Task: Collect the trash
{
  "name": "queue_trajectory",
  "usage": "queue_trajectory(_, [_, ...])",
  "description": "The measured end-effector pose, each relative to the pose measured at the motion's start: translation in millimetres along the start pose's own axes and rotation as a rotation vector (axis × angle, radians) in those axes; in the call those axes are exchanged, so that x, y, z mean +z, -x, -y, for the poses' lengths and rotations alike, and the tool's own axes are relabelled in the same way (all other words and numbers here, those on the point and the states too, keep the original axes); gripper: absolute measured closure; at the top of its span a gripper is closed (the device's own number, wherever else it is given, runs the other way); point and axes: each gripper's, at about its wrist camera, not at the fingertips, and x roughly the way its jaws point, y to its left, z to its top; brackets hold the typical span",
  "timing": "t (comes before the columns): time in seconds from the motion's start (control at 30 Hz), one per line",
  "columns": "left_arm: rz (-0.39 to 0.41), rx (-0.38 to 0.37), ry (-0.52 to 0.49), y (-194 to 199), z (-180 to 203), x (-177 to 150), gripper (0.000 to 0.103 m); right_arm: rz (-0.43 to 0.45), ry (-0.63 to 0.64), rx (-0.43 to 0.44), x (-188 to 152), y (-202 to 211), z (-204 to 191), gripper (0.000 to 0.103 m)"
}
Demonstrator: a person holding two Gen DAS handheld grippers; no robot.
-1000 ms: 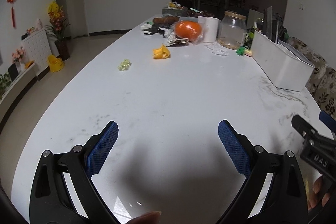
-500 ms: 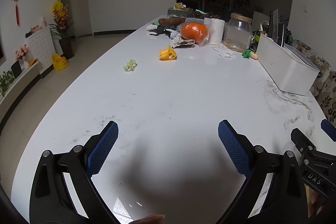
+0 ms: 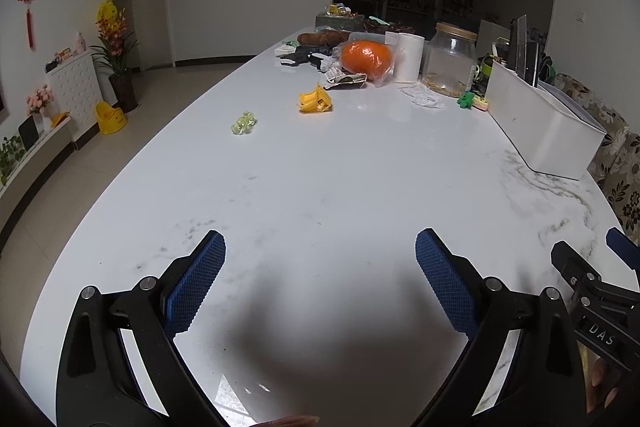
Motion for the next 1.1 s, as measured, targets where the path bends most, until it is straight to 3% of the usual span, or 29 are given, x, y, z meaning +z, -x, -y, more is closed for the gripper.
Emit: queue_trajectory(1.1, [-0.026,-0.022,-0.012,-4.8,3.5,-1.3,0.009,-0.030,0.007,0.017,-2.1,-3.9,-2.6,0.005])
